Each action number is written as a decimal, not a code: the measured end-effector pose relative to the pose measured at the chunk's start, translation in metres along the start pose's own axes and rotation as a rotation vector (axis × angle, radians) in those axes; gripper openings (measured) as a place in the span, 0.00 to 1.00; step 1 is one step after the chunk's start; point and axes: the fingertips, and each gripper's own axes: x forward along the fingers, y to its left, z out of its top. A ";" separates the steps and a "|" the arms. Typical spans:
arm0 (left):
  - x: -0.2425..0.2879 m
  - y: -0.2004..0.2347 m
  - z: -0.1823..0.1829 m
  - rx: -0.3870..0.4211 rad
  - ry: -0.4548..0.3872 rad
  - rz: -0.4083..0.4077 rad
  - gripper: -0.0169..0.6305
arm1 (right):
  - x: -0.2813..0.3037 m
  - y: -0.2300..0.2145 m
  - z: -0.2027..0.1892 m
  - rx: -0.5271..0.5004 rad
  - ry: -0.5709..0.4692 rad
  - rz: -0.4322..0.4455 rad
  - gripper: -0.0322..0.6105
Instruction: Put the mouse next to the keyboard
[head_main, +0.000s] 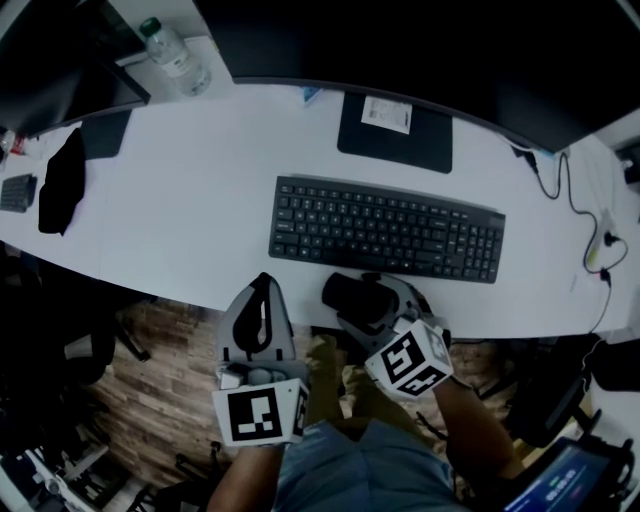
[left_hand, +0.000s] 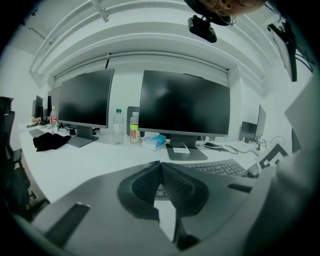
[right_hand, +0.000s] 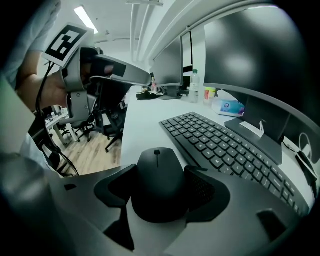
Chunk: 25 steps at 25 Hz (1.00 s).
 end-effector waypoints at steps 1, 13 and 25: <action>0.000 0.000 0.001 0.000 -0.002 -0.001 0.03 | 0.000 0.001 0.000 0.000 0.005 -0.001 0.53; -0.006 -0.011 0.044 0.043 -0.106 -0.058 0.03 | -0.033 -0.014 0.046 0.097 -0.142 -0.111 0.53; -0.003 -0.036 0.146 0.123 -0.316 -0.157 0.03 | -0.138 -0.089 0.145 0.165 -0.340 -0.432 0.53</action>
